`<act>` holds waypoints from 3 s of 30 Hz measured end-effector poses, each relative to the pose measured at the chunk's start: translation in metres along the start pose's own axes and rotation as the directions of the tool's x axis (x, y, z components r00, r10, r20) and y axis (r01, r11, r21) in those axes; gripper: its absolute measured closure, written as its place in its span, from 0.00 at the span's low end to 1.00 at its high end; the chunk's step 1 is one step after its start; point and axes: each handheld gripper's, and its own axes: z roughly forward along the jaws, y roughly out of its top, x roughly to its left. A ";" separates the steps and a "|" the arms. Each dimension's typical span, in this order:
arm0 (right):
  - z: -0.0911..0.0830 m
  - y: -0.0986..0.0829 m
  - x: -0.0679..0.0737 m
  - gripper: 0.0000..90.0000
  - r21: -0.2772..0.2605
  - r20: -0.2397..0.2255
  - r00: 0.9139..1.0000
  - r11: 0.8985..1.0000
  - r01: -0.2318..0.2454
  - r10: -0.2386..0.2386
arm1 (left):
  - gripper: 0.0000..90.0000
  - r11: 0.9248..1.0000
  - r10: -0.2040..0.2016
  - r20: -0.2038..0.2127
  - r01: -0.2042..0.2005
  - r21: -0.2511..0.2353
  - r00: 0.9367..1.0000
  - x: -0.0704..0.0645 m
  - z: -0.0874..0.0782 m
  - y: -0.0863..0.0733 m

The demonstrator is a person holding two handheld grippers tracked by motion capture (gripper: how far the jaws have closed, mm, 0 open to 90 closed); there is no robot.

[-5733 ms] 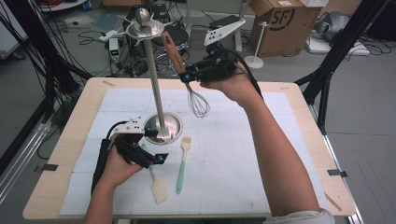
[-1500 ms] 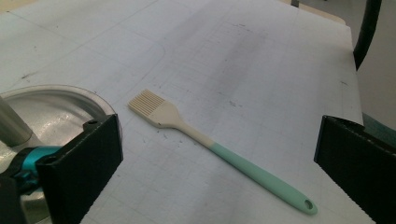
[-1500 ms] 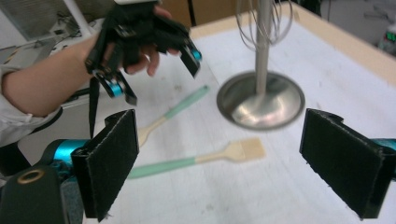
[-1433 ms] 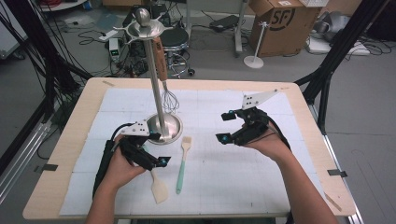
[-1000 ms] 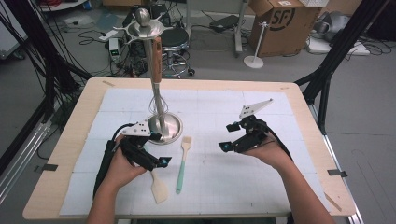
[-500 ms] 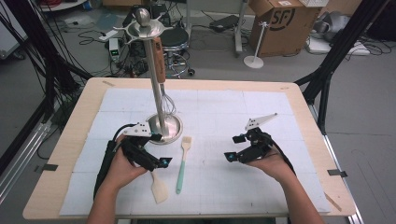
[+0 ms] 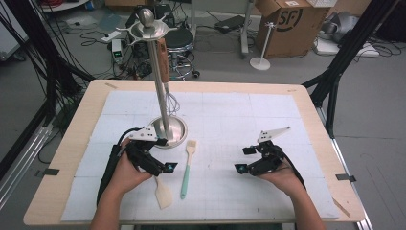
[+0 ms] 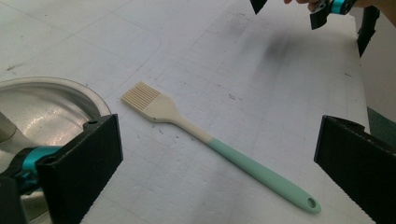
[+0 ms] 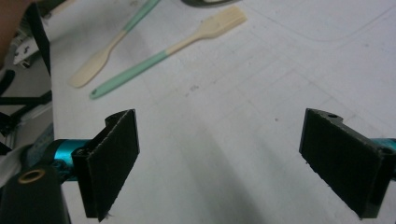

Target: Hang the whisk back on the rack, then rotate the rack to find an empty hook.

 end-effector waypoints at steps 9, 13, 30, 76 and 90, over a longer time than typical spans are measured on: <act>-0.009 -0.007 -0.001 0.13 -0.077 -0.009 1.000 0.997 0.011 -0.012 | 0.02 1.000 0.000 0.011 0.000 -0.016 1.000 -0.001 -0.002 0.001; -0.011 -0.007 -0.001 0.13 -0.098 -0.012 1.000 0.995 0.024 -0.025 | 0.02 1.000 0.004 0.013 -0.003 -0.022 1.000 0.000 -0.003 0.001; -0.017 -0.010 0.000 0.13 -0.119 0.028 0.999 0.992 0.048 -0.045 | 0.02 0.999 0.015 0.016 -0.014 -0.029 1.000 -0.004 -0.001 0.003; -0.025 -0.008 0.009 0.13 -0.196 0.019 0.991 0.972 0.133 -0.132 | 0.02 0.998 0.011 0.015 -0.010 -0.056 1.000 -0.005 -0.005 0.003; -0.026 -0.009 0.012 0.13 -0.191 0.027 0.990 0.972 0.140 -0.138 | 0.02 0.998 0.015 0.017 -0.014 -0.059 1.000 -0.006 -0.005 0.003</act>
